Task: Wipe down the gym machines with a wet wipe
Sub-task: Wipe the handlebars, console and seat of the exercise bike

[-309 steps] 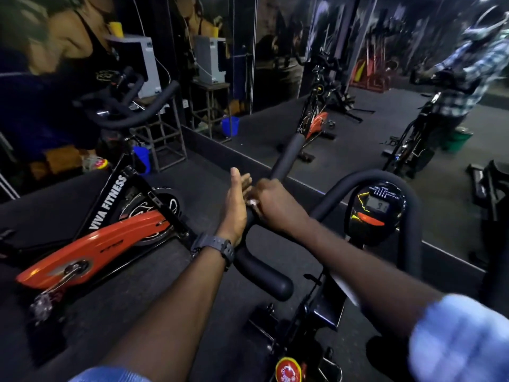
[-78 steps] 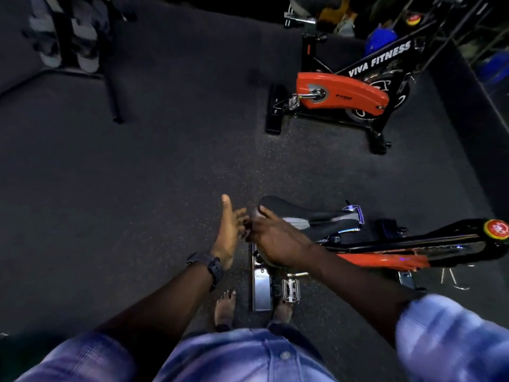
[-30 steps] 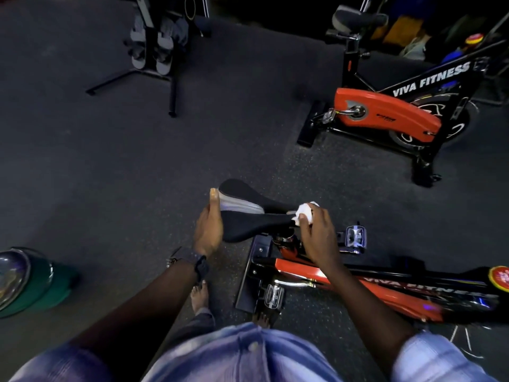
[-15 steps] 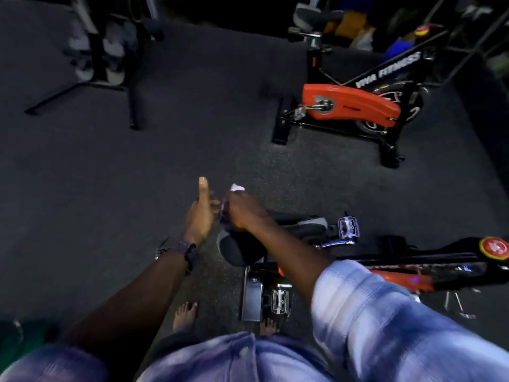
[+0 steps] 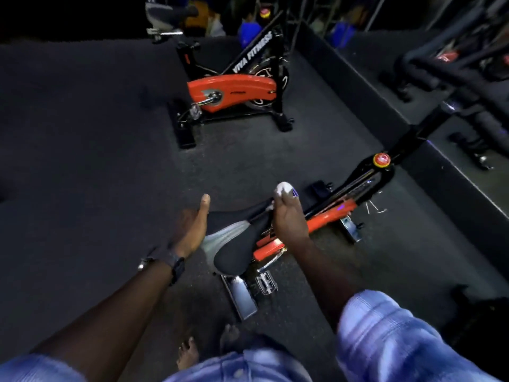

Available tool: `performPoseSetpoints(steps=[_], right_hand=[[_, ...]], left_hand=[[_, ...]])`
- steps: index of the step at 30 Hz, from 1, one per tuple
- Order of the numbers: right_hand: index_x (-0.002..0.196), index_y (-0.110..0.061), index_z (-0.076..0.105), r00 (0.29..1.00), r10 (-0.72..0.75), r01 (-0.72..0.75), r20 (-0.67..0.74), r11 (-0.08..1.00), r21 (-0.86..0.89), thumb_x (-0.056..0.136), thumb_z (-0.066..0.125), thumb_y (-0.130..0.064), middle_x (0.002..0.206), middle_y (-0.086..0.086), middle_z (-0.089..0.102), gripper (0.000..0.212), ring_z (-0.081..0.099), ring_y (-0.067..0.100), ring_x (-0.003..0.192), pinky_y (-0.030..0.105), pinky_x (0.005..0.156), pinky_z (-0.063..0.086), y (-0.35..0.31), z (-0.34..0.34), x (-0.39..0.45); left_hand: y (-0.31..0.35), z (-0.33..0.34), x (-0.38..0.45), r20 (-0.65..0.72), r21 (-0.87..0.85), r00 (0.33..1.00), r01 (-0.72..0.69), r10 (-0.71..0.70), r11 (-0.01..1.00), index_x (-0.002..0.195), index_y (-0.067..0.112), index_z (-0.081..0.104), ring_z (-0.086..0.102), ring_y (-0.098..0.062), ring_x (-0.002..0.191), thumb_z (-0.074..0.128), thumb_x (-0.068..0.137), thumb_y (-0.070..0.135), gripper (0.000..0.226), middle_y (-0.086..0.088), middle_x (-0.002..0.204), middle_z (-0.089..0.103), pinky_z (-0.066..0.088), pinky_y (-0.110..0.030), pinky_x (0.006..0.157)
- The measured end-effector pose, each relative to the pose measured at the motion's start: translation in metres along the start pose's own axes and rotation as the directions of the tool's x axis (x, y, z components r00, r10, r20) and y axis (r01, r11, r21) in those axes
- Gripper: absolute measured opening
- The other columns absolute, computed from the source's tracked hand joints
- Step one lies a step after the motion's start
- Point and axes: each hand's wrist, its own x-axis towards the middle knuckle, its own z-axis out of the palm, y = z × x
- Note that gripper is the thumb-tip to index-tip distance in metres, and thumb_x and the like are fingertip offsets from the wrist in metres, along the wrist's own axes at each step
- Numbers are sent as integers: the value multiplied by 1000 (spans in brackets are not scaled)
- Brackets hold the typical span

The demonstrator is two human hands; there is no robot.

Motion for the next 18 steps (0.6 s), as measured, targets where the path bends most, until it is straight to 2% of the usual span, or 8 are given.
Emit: performPoseSetpoints(steps=[3, 6, 8, 11, 12, 14, 16, 18], right_hand=[[134, 0, 53, 986, 167, -168, 15, 982, 92, 88, 48, 0, 125, 26, 57, 47, 56, 43, 115, 41, 99, 45, 9, 2, 3], [126, -16, 58, 987, 113, -132, 111, 974, 185, 93, 45, -28, 125, 17, 60, 37, 59, 40, 115, 48, 97, 51, -18, 11, -22], [135, -15, 53, 990, -109, 91, 89, 979, 184, 95, 42, -27, 136, 14, 56, 43, 51, 34, 128, 46, 106, 44, -55, 29, -48], [138, -14, 53, 909, -414, 393, 40, 886, 245, 92, 54, -12, 145, 6, 51, 46, 47, 22, 135, 33, 111, 39, -67, 31, -66], [136, -17, 56, 909, -417, 399, 25, 885, 240, 90, 57, -12, 143, 3, 53, 46, 50, 20, 132, 31, 108, 43, -59, 26, -59], [130, -20, 60, 965, -262, 251, 15, 940, 231, 88, 57, -15, 134, 3, 60, 42, 57, 20, 122, 29, 99, 48, -41, 12, -46], [104, -18, 69, 985, -173, 168, 0, 961, 221, 85, 53, -19, 107, 6, 67, 25, 64, 27, 100, 32, 83, 50, -39, -1, -38], [84, -19, 69, 984, -173, 161, 39, 962, 221, 79, 44, -24, 88, 3, 64, 25, 63, 26, 83, 33, 70, 46, -58, -4, -35]], left_hand=[[15, 5, 3, 108, 72, 994, -8, 1, 997, 112, 17, 74, 63, -24, 111, 13, 70, 101, 112, -3, 118, 70, 43, -48, 108], [24, 8, 14, 192, 86, 979, 49, -65, 995, 123, 18, 70, 59, -25, 123, 14, 67, 103, 115, -5, 134, 65, 39, -51, 113], [25, 10, 22, 262, 112, 961, 61, -88, 992, 113, 25, 72, 59, -25, 123, 16, 65, 104, 109, -4, 133, 65, 38, -52, 114], [33, 11, 33, 324, 77, 937, 109, -128, 991, 105, 28, 72, 63, -19, 115, 19, 65, 104, 101, 0, 123, 69, 40, -46, 112], [38, 11, 34, 351, 57, 927, 123, -135, 991, 109, 24, 71, 64, -17, 111, 19, 72, 100, 100, -2, 121, 70, 43, -40, 108], [50, 13, 37, 417, 21, 900, 127, -124, 992, 119, 14, 68, 64, -14, 104, 15, 89, 83, 92, -7, 118, 69, 45, -26, 92], [56, 17, 43, 469, -9, 879, 98, -82, 995, 129, 9, 64, 64, -17, 108, 9, 96, 73, 91, -11, 120, 68, 44, -29, 100], [65, 13, 55, 525, -63, 848, 127, -76, 990, 135, 10, 60, 63, -24, 116, 4, 95, 73, 93, -12, 125, 67, 41, -40, 111]])
